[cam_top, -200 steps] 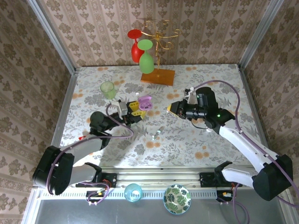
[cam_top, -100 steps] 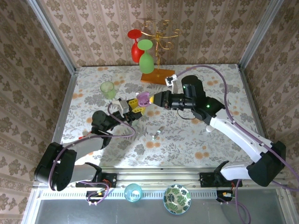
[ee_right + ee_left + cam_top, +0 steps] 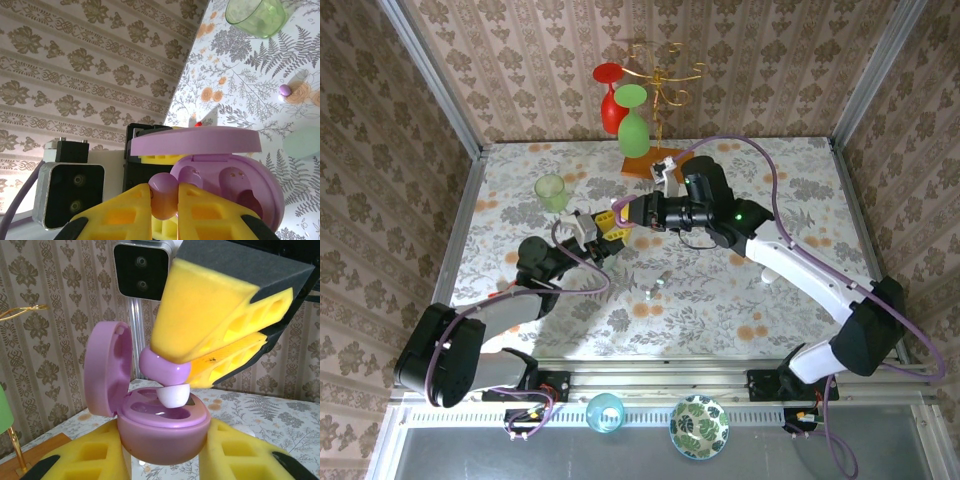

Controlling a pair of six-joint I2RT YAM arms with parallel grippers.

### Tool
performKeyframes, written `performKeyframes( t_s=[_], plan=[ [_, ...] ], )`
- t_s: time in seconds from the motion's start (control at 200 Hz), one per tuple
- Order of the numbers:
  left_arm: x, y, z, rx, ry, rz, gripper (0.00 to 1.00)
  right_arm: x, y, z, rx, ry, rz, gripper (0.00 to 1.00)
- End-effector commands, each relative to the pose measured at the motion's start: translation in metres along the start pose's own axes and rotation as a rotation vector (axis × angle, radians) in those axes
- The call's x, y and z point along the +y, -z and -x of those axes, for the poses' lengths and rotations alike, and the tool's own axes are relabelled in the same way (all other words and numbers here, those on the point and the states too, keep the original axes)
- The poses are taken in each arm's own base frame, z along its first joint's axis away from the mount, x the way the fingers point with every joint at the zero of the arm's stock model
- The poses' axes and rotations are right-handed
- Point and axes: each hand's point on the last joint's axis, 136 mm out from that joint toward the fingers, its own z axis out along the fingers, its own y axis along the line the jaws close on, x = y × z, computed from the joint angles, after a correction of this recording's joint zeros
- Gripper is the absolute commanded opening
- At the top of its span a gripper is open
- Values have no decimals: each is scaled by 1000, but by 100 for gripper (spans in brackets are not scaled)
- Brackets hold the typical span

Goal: Insert the wireless bluetooth earbuds into the charging case

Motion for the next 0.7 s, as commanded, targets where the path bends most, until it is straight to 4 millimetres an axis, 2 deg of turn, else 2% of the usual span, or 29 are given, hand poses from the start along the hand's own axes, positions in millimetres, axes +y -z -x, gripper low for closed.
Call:
performKeyframes(
  t_s=[0.0, 0.2, 0.485, 0.695],
  plan=[
    [-2, 0, 7, -32, -45, -4, 18, 6, -1, 6, -12, 33, -14, 14],
    [-2, 1, 7, -33, -44, -1, 18, 0, -5, -1, 15, 45, -55, 15],
    [-3, 1, 8, -34, -42, -3, 18, -3, -1, -3, 8, 74, -94, 16],
    [-3, 1, 9, -36, -41, -9, 18, 3, 0, -1, 7, 83, -88, 27]
  ],
)
